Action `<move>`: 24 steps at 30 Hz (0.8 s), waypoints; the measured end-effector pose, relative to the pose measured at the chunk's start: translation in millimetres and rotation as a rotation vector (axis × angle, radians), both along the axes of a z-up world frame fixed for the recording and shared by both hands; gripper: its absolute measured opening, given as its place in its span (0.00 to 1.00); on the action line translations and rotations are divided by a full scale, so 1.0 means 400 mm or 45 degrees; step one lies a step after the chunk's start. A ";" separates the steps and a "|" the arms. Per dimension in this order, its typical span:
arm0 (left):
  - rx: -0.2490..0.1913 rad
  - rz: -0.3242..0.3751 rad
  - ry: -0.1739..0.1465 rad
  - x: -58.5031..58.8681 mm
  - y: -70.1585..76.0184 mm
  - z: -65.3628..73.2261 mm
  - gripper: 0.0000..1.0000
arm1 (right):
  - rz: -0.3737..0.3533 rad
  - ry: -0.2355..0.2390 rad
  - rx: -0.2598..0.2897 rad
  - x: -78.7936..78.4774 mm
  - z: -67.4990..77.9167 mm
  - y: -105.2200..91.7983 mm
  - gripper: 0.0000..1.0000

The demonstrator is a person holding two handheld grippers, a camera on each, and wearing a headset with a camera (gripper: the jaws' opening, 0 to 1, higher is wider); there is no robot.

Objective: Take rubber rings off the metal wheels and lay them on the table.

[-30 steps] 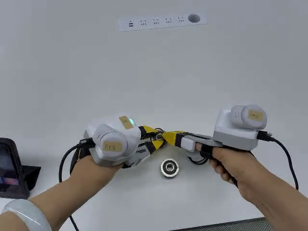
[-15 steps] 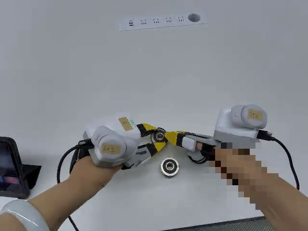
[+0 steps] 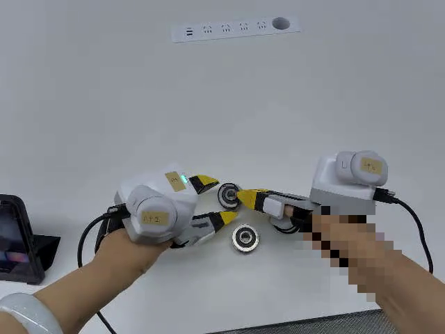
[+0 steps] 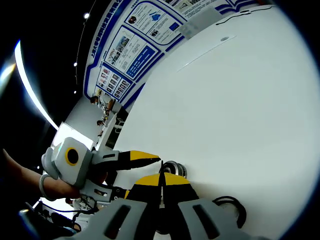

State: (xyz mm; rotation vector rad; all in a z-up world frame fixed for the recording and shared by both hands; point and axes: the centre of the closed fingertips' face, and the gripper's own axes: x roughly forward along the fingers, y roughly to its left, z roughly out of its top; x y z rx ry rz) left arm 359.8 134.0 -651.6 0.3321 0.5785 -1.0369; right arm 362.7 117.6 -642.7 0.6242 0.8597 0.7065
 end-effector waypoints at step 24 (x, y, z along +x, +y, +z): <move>0.013 0.042 0.017 -0.010 0.026 -0.006 0.48 | -0.105 0.013 0.057 -0.065 0.044 -0.074 0.02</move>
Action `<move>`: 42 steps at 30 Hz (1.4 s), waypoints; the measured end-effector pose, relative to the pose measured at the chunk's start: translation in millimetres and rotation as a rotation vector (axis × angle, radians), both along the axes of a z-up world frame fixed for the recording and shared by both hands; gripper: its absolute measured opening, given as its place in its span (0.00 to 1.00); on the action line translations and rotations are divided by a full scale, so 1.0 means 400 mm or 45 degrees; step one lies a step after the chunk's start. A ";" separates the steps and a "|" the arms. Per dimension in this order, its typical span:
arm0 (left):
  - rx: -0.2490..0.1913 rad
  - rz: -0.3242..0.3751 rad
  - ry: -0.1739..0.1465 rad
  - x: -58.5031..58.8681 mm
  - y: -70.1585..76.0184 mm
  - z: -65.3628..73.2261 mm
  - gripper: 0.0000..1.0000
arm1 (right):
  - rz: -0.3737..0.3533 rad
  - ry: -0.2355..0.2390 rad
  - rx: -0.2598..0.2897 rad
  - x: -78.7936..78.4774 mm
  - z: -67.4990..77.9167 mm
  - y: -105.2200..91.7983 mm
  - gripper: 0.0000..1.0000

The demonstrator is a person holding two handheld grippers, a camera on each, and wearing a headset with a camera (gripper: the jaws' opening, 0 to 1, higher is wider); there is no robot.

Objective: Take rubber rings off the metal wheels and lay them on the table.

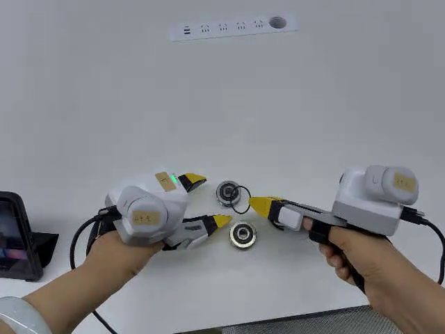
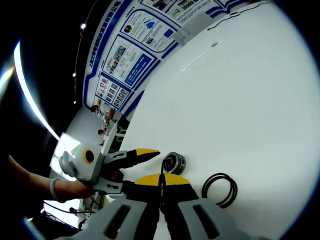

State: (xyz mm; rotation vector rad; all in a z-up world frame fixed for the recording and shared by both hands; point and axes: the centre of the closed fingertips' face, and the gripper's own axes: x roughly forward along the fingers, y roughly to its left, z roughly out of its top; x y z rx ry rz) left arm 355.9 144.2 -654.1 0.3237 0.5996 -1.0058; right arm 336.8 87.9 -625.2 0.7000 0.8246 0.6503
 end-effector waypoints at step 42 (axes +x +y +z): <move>0.004 0.027 0.011 -0.038 0.040 0.012 0.46 | 0.012 -0.040 -0.290 -0.056 -0.062 -0.146 0.13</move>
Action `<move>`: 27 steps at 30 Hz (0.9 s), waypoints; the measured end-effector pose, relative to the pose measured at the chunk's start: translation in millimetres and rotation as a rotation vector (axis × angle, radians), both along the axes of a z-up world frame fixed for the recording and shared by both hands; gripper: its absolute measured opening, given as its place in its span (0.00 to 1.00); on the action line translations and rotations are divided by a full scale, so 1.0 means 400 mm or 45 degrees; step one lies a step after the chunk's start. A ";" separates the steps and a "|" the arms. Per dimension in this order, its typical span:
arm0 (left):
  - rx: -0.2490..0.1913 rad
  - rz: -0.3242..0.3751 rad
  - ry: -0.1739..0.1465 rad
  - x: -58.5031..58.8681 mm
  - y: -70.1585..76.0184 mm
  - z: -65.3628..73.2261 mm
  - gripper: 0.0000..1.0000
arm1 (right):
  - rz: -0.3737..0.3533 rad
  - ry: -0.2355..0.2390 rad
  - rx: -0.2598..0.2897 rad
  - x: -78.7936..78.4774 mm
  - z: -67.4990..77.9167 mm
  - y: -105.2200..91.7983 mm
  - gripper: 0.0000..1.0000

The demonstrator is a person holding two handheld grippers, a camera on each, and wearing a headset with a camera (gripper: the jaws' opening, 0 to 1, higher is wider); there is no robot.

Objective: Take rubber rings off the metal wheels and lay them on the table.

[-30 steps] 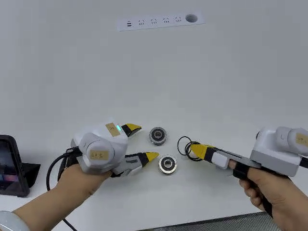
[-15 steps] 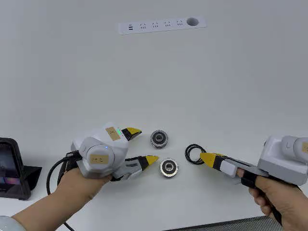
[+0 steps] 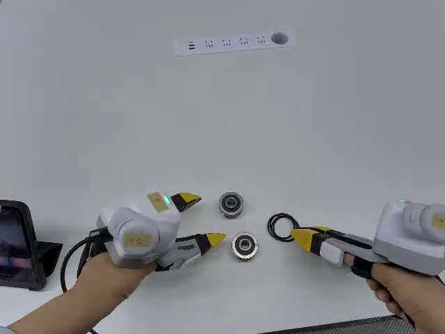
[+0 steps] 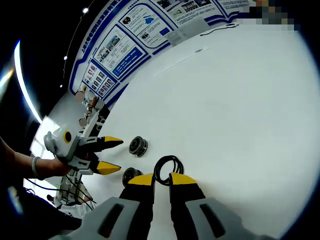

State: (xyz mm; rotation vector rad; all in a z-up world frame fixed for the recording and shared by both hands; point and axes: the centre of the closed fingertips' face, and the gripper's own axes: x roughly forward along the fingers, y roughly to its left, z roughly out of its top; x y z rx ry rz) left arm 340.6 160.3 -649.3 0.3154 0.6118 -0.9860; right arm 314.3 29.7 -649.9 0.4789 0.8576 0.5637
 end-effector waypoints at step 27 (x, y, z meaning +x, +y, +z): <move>-0.080 0.113 0.001 -0.110 0.074 0.049 0.52 | 0.200 -0.184 -0.168 -0.061 0.041 0.019 0.50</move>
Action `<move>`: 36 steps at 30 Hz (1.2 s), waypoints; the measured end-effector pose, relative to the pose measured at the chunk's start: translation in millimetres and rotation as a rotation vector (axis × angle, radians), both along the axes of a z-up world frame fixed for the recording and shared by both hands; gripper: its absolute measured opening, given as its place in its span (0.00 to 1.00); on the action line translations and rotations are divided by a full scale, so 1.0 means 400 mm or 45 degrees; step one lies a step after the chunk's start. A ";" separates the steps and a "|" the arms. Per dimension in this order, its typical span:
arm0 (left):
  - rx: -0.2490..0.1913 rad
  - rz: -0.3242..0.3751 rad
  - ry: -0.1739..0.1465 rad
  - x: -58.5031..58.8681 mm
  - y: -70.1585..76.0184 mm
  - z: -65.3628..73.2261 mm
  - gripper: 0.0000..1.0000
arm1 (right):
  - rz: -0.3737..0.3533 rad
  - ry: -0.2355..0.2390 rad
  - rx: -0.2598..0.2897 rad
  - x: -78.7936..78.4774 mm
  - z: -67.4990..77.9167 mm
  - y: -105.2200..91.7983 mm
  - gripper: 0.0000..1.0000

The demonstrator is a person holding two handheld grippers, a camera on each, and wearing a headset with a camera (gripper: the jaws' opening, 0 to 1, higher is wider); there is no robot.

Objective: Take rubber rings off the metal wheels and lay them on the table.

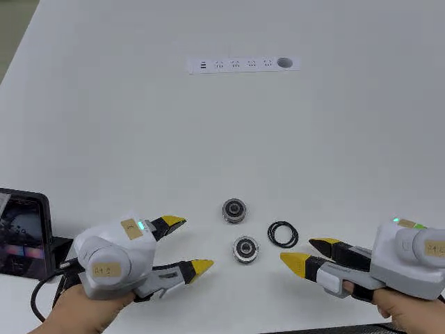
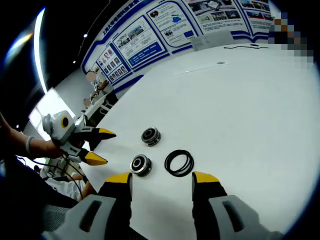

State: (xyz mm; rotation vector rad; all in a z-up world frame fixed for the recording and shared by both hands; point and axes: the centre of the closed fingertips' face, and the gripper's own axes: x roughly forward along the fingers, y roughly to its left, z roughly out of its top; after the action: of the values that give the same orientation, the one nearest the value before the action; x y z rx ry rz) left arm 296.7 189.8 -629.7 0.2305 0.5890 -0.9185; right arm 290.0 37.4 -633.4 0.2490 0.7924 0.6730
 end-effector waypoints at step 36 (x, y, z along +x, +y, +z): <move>-0.101 0.122 0.001 -0.093 0.063 0.015 0.74 | 0.266 -0.318 -0.298 -0.069 -0.005 0.023 0.86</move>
State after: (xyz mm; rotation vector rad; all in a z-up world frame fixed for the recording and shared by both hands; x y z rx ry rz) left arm 259.7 215.0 -623.7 0.1292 0.5588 -0.8472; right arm 262.4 46.8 -635.4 -0.1312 0.6540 0.7829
